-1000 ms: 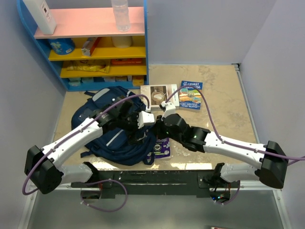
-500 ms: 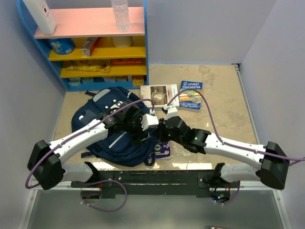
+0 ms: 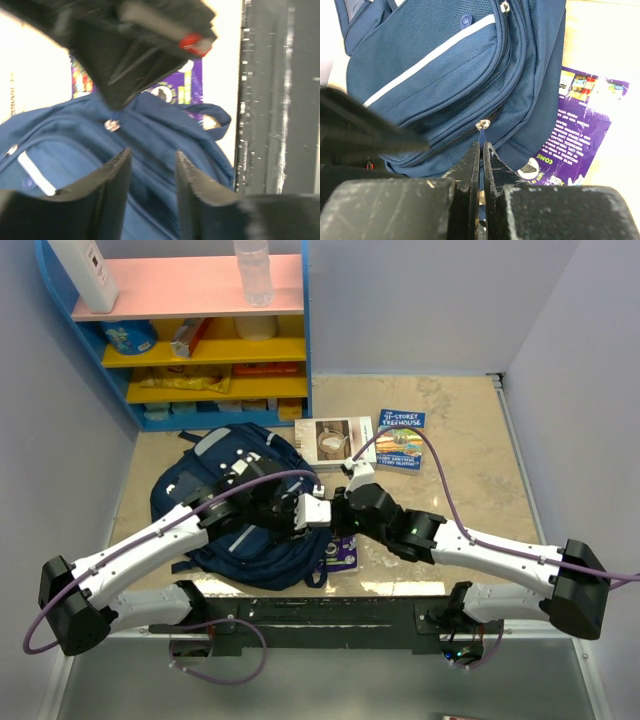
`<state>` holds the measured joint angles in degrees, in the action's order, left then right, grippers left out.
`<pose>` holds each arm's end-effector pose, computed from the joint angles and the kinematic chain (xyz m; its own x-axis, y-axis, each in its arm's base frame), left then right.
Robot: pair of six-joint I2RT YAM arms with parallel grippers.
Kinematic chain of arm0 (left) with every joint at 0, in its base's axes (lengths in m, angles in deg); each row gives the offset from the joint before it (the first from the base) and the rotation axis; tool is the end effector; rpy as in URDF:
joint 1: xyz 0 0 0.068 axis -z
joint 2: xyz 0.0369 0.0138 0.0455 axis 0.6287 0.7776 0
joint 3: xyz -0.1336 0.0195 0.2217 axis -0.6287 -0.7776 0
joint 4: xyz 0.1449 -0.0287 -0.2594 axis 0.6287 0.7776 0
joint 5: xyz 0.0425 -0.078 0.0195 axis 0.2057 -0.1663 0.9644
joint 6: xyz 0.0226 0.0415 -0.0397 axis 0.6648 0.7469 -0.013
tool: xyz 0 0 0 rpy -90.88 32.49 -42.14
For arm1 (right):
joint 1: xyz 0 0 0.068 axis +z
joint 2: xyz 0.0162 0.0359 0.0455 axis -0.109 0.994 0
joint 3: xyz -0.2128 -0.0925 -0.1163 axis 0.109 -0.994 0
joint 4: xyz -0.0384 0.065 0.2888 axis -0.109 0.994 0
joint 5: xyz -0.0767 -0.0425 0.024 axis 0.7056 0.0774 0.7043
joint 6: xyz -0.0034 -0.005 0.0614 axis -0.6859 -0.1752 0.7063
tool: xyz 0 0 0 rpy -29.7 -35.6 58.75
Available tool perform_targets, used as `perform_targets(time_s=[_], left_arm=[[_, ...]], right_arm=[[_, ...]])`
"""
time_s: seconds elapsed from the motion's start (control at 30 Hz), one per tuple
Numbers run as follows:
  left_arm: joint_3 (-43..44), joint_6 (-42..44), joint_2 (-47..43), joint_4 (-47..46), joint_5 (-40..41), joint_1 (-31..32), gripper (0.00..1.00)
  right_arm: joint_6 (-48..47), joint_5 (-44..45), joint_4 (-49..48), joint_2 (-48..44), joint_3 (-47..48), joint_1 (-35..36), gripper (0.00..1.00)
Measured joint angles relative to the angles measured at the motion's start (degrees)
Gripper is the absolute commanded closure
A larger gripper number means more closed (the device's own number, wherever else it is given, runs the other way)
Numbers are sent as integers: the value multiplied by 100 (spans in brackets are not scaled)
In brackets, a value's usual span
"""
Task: Pack the student bag
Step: Zip the student bag at the center of the board.
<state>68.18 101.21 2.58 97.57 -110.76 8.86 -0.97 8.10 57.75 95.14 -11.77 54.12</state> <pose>0.1764 -0.2224 0.2663 -0.0248 0.6761 -0.7364 0.9923 0.1058 0.0637 0.1642 0.2665 0.2310 -0.6614 0.0847 -0.7452 -0.4166 0.7847 0.4590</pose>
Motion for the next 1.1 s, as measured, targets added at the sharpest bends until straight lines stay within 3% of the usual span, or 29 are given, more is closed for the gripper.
perform_targets(time_s=[0.17, 0.23, 0.27, 0.3, 0.33, 0.77, 0.83, 0.87, 1.03, 1.1], left_arm=[[-9, 33, 42, 52, -129, 131, 60], [-48, 31, 94, 37, -125, 157, 51], [-94, 28, 122, 13, -109, 177, 38], [-142, 26, 146, 0, -70, 177, 0], [-186, 17, 162, -20, -26, 177, 0], [-476, -826, 234, -579, 671, 131, 1], [-522, -955, 240, -691, 737, 131, 9], [-546, -1001, 240, -730, 754, 131, 25], [-595, -1143, 254, -894, 927, 63, 41], [-640, -1163, 256, -986, 992, 50, 59]], right_arm=[[0, 0, 0, -4, 0, 0, 100], [0, 0, 0, -4, 0, 0, 100], [2, 2, 0, -7, 0, 0, 100], [2, 0, 0, -11, 0, 0, 100], [2, 0, 2, -17, 0, 0, 100], [7, 22, 9, -164, 0, 0, 100], [15, 24, 9, -164, 0, 0, 100], [17, 22, 9, -164, 0, 0, 100], [26, 2, 9, -164, 0, 0, 100], [26, -2, 9, -164, 0, 0, 100]])
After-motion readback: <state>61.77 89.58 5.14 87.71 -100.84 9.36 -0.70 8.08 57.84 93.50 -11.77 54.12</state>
